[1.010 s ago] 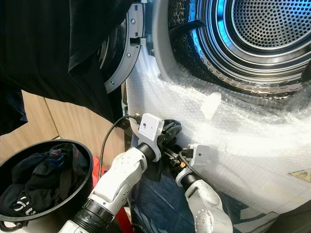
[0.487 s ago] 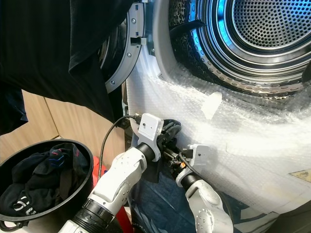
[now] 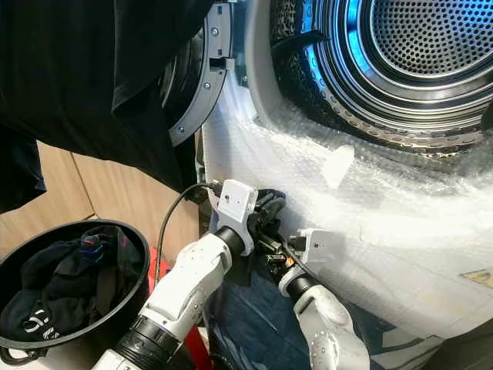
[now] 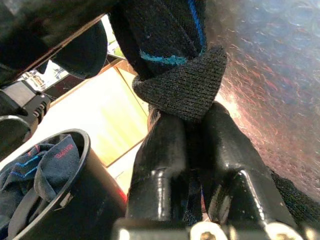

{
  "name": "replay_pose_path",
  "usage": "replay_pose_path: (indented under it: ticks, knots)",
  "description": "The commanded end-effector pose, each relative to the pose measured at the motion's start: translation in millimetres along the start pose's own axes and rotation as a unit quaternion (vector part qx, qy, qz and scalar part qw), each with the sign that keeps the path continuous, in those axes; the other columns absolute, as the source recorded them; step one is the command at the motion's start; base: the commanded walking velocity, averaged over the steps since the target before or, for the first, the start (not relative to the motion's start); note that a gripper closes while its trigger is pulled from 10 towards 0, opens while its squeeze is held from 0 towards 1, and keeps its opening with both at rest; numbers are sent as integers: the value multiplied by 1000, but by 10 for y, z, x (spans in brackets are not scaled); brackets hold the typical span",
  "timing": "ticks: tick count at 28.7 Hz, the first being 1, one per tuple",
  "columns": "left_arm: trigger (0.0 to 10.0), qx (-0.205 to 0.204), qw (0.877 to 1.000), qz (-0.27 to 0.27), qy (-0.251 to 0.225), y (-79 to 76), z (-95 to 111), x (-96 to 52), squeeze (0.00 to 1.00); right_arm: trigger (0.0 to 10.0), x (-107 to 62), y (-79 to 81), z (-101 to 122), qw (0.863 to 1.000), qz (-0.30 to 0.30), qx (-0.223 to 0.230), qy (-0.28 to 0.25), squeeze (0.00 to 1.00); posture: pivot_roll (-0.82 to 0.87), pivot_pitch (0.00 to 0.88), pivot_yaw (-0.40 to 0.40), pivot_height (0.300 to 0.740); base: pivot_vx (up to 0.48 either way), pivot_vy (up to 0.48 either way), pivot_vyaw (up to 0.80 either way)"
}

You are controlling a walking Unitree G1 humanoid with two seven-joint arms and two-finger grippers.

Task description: Clothes washing

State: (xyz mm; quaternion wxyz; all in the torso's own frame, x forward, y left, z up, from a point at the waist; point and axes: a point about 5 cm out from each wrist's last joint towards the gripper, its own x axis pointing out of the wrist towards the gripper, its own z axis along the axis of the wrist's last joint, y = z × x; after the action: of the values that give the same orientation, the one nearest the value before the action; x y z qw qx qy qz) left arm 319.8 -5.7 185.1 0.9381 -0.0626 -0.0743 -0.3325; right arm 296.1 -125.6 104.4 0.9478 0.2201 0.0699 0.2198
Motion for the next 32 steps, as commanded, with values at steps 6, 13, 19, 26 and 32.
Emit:
replay_pose_path:
  ticks: [6, 13, 19, 26, 32]
  knots:
    - [10000, 59, 998, -4, -9, 51, 46, -314, 1000, 0, -107, -268, 118, 998, 29, -50, 27, 0, 74, 0, -67, 740, 0, 0, 0]
    - [10000, 59, 998, 0, -6, 33, 43, -351, 1000, 0, -89, -240, 101, 997, 42, -48, 34, 0, 81, 0, -72, 740, 0, 0, 0]
    - [10000, 63, 998, -1, -2, 4, 62, -376, 1000, 0, -92, -242, 100, 997, 53, -46, 38, 0, 77, 0, -70, 740, 0, 0, 0]
    - [10000, 74, 997, -19, 3, 9, 66, -445, 1000, 0, -150, -325, 158, 995, 61, -63, 44, 0, 74, 0, -67, 740, 0, 0, 0]
    - [10000, 64, 992, -94, 56, 3, -5, -738, 1000, 0, -209, -474, 306, 992, 69, -91, 54, 0, 74, 0, -67, 740, 0, 0, 0]
